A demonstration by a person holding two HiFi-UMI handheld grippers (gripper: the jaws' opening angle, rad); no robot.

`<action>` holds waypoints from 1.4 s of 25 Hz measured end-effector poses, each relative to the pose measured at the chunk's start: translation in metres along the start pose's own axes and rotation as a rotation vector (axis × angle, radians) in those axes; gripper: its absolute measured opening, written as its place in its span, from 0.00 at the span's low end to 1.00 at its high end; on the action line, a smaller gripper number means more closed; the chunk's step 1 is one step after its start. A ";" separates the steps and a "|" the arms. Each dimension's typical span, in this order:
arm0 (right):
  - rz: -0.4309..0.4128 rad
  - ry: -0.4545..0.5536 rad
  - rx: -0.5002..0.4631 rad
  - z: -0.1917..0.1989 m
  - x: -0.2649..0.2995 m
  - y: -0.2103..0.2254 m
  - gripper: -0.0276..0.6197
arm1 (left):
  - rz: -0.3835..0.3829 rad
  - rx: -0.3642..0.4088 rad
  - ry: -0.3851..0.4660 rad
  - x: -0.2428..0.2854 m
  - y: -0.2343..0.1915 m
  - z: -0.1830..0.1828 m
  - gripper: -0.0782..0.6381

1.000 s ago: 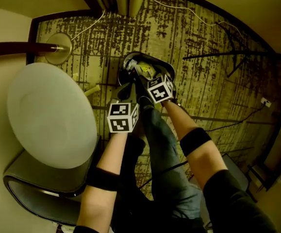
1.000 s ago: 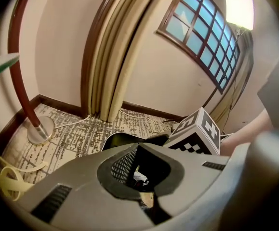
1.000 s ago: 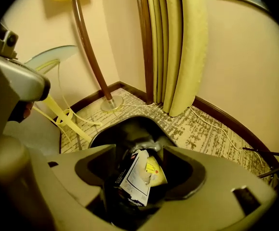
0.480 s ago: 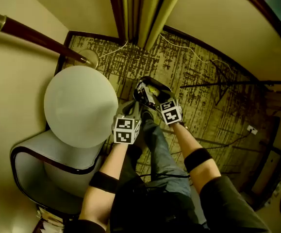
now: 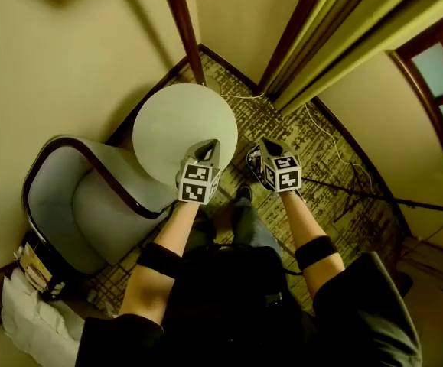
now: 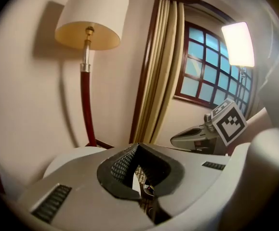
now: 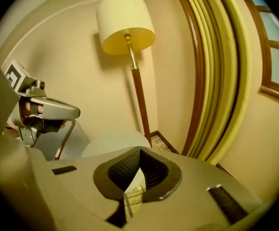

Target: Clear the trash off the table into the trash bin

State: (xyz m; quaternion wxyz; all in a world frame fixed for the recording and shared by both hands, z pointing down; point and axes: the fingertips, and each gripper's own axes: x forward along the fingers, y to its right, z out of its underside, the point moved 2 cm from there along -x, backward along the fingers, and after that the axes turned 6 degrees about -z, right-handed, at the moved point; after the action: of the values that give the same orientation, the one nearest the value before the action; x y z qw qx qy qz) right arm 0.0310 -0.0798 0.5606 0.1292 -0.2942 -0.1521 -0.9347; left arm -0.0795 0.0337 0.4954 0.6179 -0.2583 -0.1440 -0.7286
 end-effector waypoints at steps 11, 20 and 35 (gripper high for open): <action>-0.247 0.051 -0.135 -0.086 0.033 -0.117 0.05 | -0.291 -0.176 0.100 -0.100 -0.115 0.004 0.11; -0.277 0.033 -0.203 -0.093 0.032 -0.141 0.05 | -0.364 -0.226 0.122 -0.133 -0.137 0.024 0.11; -0.245 0.028 -0.222 -0.088 0.022 -0.142 0.05 | -0.332 -0.205 0.094 -0.139 -0.134 0.036 0.11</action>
State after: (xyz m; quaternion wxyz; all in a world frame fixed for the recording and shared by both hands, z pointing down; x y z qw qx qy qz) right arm -0.0784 0.0155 0.4752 -0.0169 -0.2727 -0.0807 -0.9586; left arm -0.1888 0.1940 0.4623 0.4659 -0.2581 -0.0807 -0.8425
